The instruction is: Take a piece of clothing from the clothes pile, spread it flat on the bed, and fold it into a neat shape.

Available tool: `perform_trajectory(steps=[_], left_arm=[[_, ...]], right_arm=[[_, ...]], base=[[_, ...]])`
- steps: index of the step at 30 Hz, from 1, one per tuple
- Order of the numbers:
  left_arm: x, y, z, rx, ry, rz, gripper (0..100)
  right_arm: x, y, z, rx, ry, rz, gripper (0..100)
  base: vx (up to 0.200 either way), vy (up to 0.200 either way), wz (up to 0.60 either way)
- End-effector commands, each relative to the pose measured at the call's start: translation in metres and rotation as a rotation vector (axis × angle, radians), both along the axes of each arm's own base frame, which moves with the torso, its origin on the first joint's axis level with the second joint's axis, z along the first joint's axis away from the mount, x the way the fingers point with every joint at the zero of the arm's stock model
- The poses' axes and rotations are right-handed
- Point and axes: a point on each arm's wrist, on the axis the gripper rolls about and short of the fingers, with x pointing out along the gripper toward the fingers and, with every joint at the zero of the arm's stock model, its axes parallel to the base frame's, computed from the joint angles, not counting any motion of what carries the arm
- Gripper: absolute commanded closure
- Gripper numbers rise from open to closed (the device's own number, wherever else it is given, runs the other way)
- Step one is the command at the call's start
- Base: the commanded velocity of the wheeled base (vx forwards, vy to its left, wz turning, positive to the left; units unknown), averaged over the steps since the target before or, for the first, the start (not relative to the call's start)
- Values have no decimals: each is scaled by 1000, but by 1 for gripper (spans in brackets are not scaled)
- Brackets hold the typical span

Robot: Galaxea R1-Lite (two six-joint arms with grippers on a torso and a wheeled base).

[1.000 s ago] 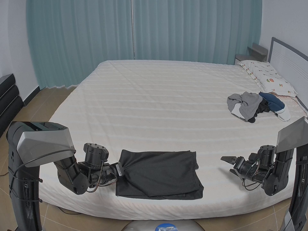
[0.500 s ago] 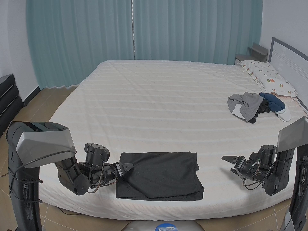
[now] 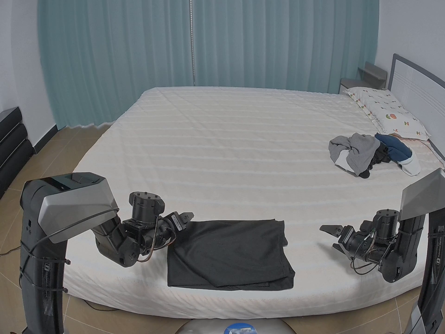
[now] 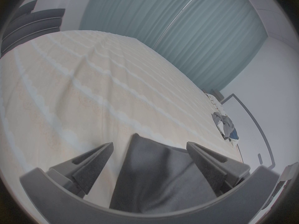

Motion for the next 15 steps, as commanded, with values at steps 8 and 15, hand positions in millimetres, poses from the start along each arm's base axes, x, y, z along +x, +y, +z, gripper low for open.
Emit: perform_trajectory(steps=[8, 15], left_arm=[[12, 1, -15, 2, 3, 29, 100], [16, 3, -13, 0, -12, 106, 100]], right_arm=[[1, 0, 0, 0, -8, 1, 0], [0, 0, 1, 1, -8, 2, 0]], base=[[0, 0, 0], [0, 0, 0]])
